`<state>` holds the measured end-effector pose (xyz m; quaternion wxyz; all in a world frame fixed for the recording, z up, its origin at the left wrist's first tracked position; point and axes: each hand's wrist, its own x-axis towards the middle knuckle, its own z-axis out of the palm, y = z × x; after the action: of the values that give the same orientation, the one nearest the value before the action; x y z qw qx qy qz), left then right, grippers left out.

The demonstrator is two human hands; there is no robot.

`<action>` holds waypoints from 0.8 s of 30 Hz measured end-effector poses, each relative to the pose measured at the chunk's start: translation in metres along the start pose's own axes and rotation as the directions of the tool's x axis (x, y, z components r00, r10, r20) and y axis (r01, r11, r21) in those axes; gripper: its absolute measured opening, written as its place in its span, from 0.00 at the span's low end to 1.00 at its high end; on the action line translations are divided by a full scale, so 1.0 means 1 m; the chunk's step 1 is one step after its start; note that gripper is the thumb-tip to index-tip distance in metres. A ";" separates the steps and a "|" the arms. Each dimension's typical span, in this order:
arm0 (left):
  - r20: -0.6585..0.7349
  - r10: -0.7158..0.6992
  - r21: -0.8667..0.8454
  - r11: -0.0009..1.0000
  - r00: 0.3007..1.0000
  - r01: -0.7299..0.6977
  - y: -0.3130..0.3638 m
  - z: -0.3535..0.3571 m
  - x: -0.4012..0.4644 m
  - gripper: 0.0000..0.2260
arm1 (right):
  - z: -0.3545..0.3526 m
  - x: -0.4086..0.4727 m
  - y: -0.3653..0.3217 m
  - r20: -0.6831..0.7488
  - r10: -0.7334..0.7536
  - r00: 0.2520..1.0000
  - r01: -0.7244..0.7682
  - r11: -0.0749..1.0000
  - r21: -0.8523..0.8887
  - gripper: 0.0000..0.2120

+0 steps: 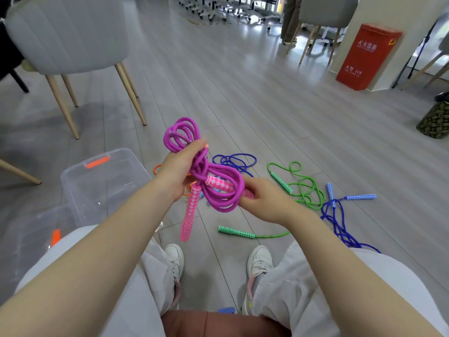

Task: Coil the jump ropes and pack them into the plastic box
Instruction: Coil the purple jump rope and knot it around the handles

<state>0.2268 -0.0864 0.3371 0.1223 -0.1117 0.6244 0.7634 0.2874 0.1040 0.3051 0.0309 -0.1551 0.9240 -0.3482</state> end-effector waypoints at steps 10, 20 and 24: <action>-0.105 0.095 -0.393 0.911 0.990 -0.129 0.017 -0.012 0.012 0.13 | -0.004 0.001 0.009 -0.117 0.212 0.970 -0.232 0.953 -0.195 0.27; -0.230 0.117 -0.513 0.829 0.966 -0.223 0.020 -0.029 0.026 0.15 | -0.004 0.004 0.026 -0.132 0.407 0.904 -0.426 0.882 -0.201 0.29; -0.264 0.108 -0.530 0.814 0.958 -0.238 0.020 -0.030 0.026 0.15 | -0.004 0.004 0.032 -0.118 0.451 0.885 -0.466 0.864 -0.189 0.29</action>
<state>0.1958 -0.1188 0.3415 -0.0561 -0.1692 0.3925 0.9023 0.2739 0.1280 0.2872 0.0636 0.0787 0.9666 -0.2356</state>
